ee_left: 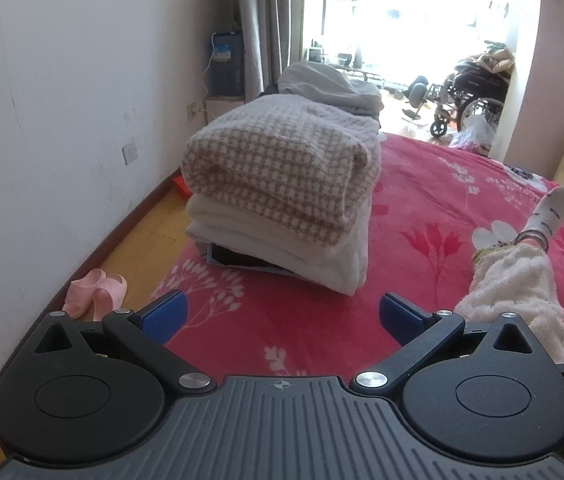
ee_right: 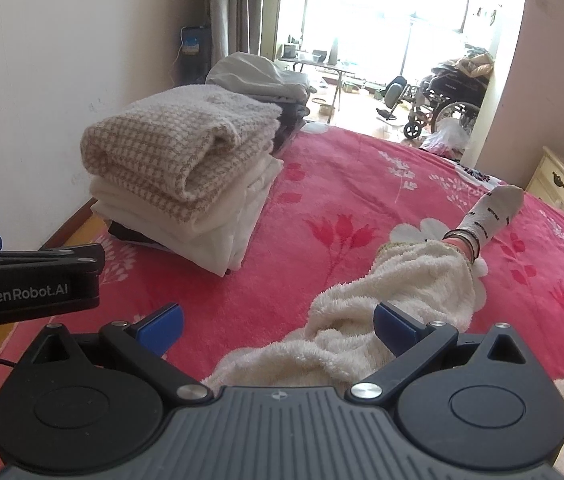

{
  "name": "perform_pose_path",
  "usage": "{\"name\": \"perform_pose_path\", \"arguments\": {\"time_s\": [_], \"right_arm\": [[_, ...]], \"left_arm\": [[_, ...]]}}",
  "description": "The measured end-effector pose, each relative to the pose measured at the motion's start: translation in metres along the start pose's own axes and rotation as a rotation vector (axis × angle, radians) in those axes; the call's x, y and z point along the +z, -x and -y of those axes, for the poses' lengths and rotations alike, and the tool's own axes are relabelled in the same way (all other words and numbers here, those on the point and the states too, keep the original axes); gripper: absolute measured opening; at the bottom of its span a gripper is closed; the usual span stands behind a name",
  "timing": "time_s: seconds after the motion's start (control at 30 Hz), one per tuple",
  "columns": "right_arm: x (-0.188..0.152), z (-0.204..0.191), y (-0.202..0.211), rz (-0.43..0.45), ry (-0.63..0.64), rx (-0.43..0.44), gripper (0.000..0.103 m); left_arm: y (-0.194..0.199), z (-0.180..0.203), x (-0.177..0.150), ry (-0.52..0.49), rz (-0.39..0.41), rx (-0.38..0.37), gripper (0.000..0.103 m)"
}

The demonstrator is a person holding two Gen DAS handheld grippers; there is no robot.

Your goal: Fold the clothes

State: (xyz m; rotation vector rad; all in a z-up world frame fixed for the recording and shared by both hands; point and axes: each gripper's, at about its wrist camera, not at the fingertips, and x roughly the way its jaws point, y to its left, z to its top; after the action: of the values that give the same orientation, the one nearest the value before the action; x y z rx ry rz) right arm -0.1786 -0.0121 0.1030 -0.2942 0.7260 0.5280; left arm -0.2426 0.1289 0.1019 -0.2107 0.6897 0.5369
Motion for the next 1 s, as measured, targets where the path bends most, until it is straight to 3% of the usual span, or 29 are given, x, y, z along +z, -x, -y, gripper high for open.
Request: {"name": "perform_pose_path", "arguments": {"time_s": [0.57,1.0], "right_arm": [[0.004,-0.012,-0.005,0.0,0.026,0.028,0.103],[0.005,-0.017,-0.006,-0.002,0.042,0.028,0.103]], "left_arm": [[-0.001,-0.009,0.005,0.0,0.033,0.062,0.103],[-0.004,-0.015,0.004,-0.004,0.029,0.069,0.103]]}}
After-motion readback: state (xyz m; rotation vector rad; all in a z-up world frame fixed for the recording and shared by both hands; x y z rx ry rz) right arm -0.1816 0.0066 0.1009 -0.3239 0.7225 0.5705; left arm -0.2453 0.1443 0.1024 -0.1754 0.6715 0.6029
